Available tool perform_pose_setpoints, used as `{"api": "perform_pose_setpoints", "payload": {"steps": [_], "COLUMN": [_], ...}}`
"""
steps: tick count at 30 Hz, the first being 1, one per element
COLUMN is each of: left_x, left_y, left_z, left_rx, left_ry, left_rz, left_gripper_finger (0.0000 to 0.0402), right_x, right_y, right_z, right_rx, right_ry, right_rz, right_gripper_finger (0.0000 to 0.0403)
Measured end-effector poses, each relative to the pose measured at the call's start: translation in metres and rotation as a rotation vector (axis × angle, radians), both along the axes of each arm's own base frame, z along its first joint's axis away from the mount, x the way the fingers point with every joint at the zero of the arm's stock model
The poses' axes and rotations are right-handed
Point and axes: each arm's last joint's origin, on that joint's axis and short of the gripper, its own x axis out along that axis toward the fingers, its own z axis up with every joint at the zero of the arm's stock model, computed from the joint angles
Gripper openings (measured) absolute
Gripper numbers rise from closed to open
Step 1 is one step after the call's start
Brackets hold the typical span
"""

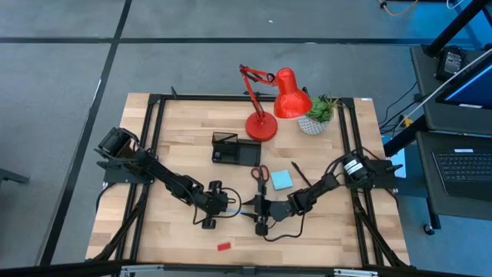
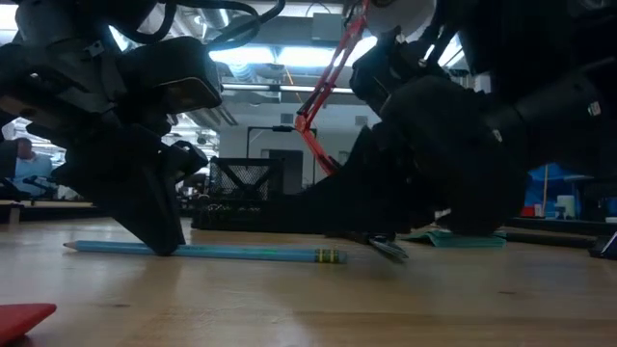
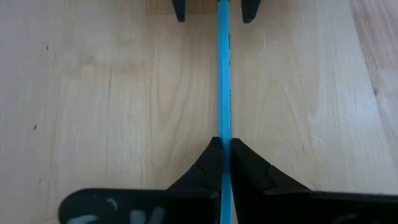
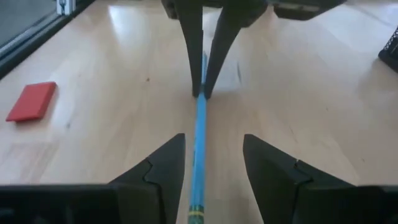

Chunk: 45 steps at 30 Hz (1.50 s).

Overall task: Pick and place office supplies into organizer
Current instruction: Put the blue pencil into the black desk organizer

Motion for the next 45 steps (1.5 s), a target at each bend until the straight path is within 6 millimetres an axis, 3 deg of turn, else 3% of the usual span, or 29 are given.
{"api": "perform_pose_setpoints", "payload": {"steps": [18,29,45], "left_x": [0.001,0.002,-0.004], "left_y": [0.002,0.003,0.007], "left_z": [0.000,0.000,0.005], "left_rx": [-0.005,-0.011,0.066], "left_ry": [0.002,0.004,0.024], "left_rz": [0.012,0.015,0.021], "left_gripper_finger": [0.0006,0.0007,0.0009], "right_x": [-0.001,0.007,0.005], "right_y": [0.000,0.004,0.003], "right_z": [-0.005,-0.025,-0.030], "right_rx": [-0.001,0.045,0.016], "right_ry": [0.011,0.019,0.047], "right_rz": [0.003,-0.019,-0.001], "right_gripper_finger": [0.0165,0.0165,0.0165]}}
